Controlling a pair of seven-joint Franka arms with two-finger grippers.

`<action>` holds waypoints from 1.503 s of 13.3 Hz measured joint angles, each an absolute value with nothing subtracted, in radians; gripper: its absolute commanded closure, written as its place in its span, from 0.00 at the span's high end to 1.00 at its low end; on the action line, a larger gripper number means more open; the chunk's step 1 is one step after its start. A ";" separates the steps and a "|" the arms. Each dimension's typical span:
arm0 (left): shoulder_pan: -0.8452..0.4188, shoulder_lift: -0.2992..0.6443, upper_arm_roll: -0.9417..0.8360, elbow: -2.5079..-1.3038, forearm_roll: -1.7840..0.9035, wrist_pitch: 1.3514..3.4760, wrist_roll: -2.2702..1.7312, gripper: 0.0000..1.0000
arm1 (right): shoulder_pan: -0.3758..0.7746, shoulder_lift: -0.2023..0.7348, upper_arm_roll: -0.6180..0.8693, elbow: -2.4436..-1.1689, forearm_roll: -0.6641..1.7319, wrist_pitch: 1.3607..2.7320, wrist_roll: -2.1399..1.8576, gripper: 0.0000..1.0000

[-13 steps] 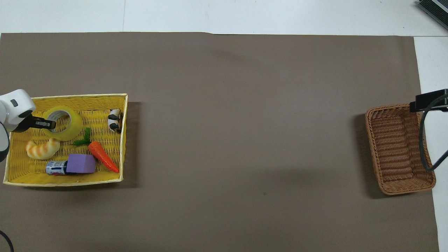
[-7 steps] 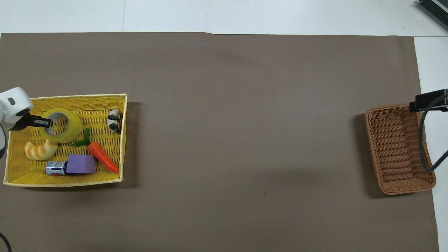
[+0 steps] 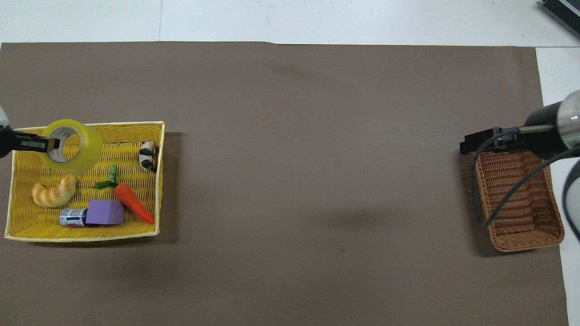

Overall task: Move tape to another basket
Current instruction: 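Carry the tape with the left gripper while the right gripper reaches toward it, then grasp the tape with the right gripper while the left gripper releases it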

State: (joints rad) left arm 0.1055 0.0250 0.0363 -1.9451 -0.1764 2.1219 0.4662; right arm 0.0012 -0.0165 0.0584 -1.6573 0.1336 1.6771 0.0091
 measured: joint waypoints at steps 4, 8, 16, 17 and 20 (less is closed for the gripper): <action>-0.019 0.009 0.034 -1.971 -0.224 2.102 0.328 0.00 | 0.057 0.040 0.059 -1.762 0.341 1.790 0.009 1.00; -0.182 0.009 0.029 -1.978 -0.225 2.104 0.131 0.00 | 0.142 0.152 0.060 -1.788 0.533 1.951 0.013 1.00; -0.507 0.059 0.028 -2.072 -0.231 2.306 -0.248 0.00 | 0.386 0.297 0.061 -1.791 0.952 2.375 0.041 1.00; -0.526 0.063 0.027 -2.075 -0.240 2.330 -0.273 0.00 | 0.402 0.302 0.060 -1.786 0.957 2.385 0.044 1.00; -0.541 0.078 0.031 -2.072 -0.285 2.418 -0.289 0.00 | 0.412 0.318 0.060 -1.791 0.957 2.385 0.019 1.00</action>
State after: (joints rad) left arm -0.5410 0.0775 0.0309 -2.0717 -0.2851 2.4184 -0.2893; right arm 0.4119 0.3176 0.0595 -1.7910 0.9571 2.3849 0.0186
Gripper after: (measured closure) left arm 0.775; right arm 0.000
